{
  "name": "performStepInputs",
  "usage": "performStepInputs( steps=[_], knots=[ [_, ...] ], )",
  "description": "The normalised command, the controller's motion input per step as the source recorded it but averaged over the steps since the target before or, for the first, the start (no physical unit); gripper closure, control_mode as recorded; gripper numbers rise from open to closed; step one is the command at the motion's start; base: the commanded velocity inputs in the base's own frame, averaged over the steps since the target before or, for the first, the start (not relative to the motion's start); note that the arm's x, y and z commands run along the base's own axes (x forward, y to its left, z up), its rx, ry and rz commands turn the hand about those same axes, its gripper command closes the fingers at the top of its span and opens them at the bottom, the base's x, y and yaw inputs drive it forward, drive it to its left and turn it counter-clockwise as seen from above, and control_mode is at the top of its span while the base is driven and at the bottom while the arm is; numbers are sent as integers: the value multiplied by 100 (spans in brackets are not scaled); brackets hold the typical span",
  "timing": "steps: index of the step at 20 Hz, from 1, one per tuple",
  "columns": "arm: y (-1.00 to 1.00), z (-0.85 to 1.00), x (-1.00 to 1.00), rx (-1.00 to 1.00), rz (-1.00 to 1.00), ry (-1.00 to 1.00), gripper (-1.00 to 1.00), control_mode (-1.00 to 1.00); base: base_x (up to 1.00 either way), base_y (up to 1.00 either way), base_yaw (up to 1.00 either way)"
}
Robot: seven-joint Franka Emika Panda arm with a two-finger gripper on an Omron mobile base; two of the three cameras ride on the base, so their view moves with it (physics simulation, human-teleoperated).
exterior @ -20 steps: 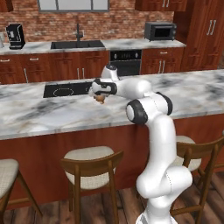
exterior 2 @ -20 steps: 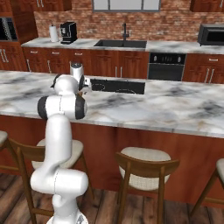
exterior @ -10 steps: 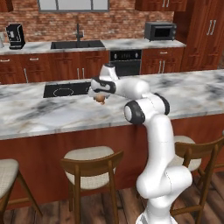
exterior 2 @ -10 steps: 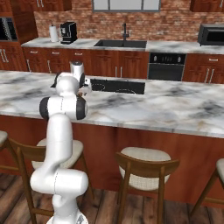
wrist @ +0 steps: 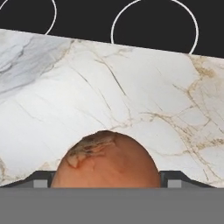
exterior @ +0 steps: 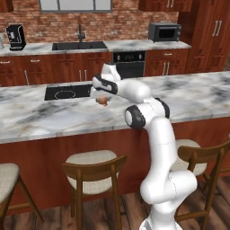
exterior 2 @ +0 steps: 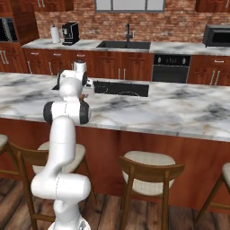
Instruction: Place the liquor on the top shelf of the fridge to keep it out of children's reach, and place the onion and apple on lower shelves for easy access.
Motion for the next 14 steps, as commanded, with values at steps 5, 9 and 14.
performStepInputs(
  steps=[5, 9, 14],
  knots=[
    [0, -17, 0, 0, 0, 1, 100, -100, 0, 0, 0],
    [0, -16, -10, 0, 0, 0, 100, -100, 0, 0, 0],
    [-11, -30, -75, 0, 0, -2, 100, -100, 0, 0, 0]
  ],
)
